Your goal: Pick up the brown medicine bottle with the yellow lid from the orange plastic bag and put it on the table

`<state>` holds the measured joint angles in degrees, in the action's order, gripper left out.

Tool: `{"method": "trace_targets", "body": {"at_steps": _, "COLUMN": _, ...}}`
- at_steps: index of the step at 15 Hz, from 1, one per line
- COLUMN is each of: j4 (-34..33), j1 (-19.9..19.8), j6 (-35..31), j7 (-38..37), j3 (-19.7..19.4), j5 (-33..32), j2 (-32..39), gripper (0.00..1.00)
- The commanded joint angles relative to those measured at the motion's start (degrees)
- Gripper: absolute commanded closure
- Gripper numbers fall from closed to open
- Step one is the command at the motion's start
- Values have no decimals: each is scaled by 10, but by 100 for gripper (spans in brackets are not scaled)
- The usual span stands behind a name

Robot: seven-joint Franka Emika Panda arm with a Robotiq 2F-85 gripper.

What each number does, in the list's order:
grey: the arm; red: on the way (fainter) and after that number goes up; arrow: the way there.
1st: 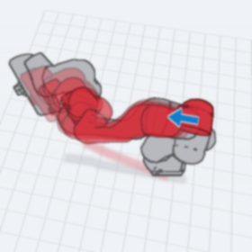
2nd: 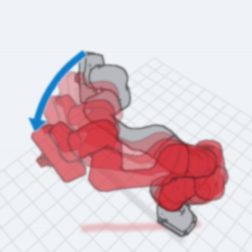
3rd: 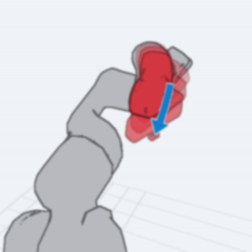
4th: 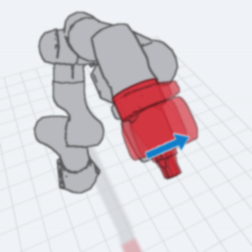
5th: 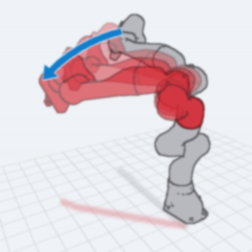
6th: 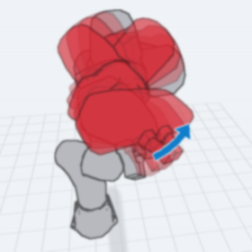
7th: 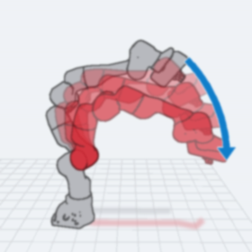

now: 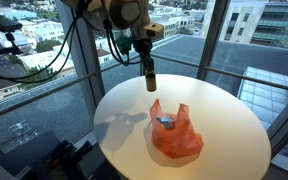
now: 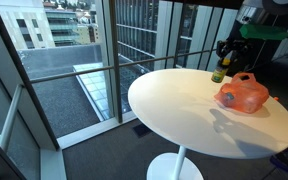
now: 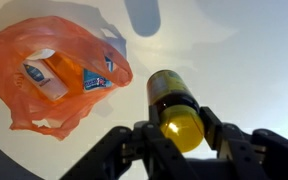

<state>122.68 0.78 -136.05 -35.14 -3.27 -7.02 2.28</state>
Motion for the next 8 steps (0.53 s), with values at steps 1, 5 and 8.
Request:
{"method": "trace_targets", "body": {"at_steps": 1, "j4": -22, "j1": 8, "j6": 61, "j7": 17, "j3": 21, "j5": 6, "j2": 0, "gripper": 80}}
{"method": "trace_targets", "body": {"at_steps": 5, "j4": -29, "j1": 21, "j6": 98, "j7": 39, "j3": 42, "j5": 14, "j2": 13, "gripper": 80}}
{"method": "trace_targets", "body": {"at_steps": 8, "j4": -33, "j1": 28, "j6": 112, "j7": 68, "j3": 53, "j5": 34, "j2": 31, "gripper": 80}}
